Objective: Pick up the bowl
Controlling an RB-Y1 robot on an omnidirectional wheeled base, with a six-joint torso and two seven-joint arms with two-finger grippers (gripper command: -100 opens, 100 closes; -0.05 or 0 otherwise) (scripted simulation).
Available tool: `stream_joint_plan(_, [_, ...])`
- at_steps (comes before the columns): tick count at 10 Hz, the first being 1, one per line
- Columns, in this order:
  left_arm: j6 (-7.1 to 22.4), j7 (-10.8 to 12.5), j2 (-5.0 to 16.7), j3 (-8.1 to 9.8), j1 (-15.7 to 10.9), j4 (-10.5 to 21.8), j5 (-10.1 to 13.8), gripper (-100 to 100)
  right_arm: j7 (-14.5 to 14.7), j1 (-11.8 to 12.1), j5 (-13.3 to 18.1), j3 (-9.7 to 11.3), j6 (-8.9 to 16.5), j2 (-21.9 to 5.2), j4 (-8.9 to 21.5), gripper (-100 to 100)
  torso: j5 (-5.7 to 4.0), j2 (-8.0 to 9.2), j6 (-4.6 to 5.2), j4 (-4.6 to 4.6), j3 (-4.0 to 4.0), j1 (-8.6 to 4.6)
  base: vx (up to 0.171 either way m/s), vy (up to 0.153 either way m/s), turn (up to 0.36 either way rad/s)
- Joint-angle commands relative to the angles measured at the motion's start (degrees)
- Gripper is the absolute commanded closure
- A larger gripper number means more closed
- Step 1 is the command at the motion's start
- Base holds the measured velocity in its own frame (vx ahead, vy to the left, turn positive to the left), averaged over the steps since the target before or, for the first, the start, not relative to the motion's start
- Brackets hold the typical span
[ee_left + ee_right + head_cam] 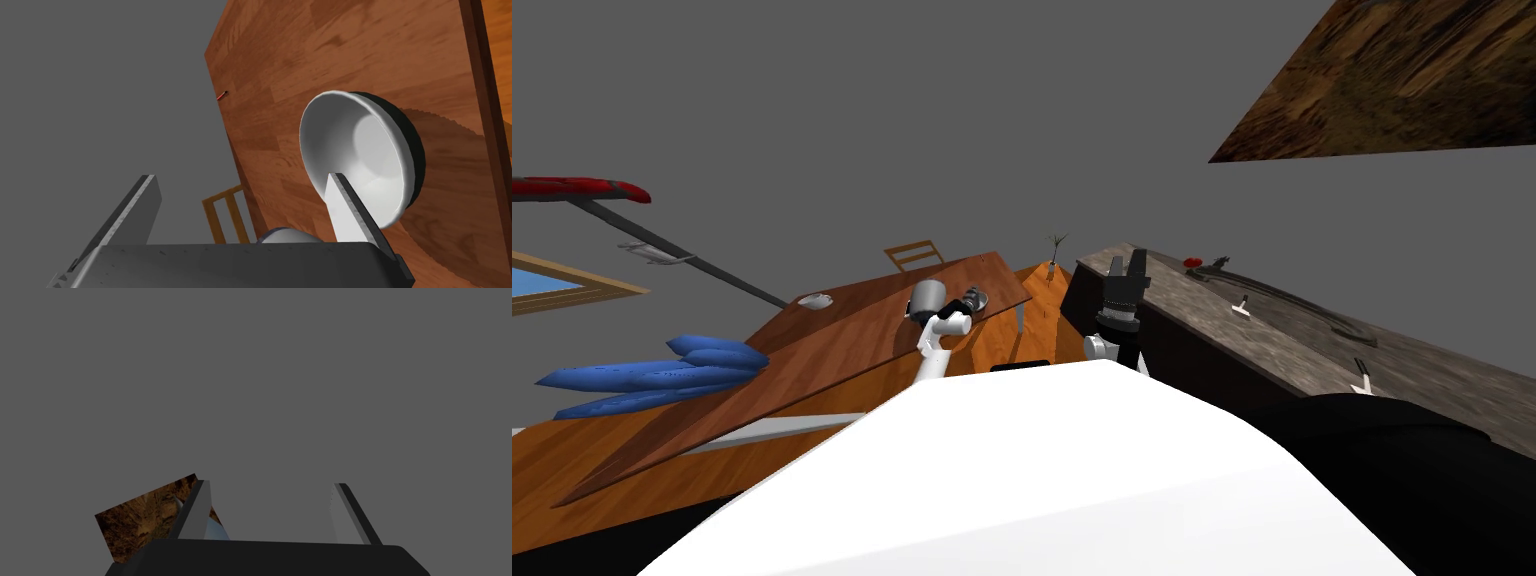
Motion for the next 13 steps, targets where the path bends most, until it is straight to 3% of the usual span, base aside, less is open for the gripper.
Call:
stream_joint_plan(1, [2.9, 0.1, -0.3, -0.02, -0.9, 0.9, -0.2, -100, 0.0, 0.0, 0.0, 0.0, 0.0, 0.0, 0.0, 0, 0.0, 0.0, 0.0, 0.0, 0.0, 0.0, -0.007, 0.04, -0.032])
stream_joint_plan(4, [7.8, 0.4, -0.1, 0.23, -4.2, 4.8, 0.5, -100, 0.0, 0.0, 0.0, 0.0, 0.0, 0.0, 0.0, 0, 0.0, -0.05, -0.01, -0.01, -0.03, -0.03, 0.001, 0.042, -0.05])
stream_joint_plan(6, [9.6, 0.4, -0.1, 0.23, -4.2, 4.8, 0.5, -100, 0.0, 0.0, 0.0, 0.0, 0.0, 0.0, 0.0, 0, 0.0, -0.05, -0.01, -0.01, -0.03, -0.01, -0.003, 0.028, -0.014])
stream_joint_plan(13, [20.7, 1.0, 0.5, 0.77, -10.3, 12.5, 1.5, -100, 0.0, 0.0, 0.0, 0.0, 0.0, 0.0, 0.0, 0, 0.0, -0.06, -0.02, -0.01, -0.04, -0.01, 0.006, 0.043, -0.051])
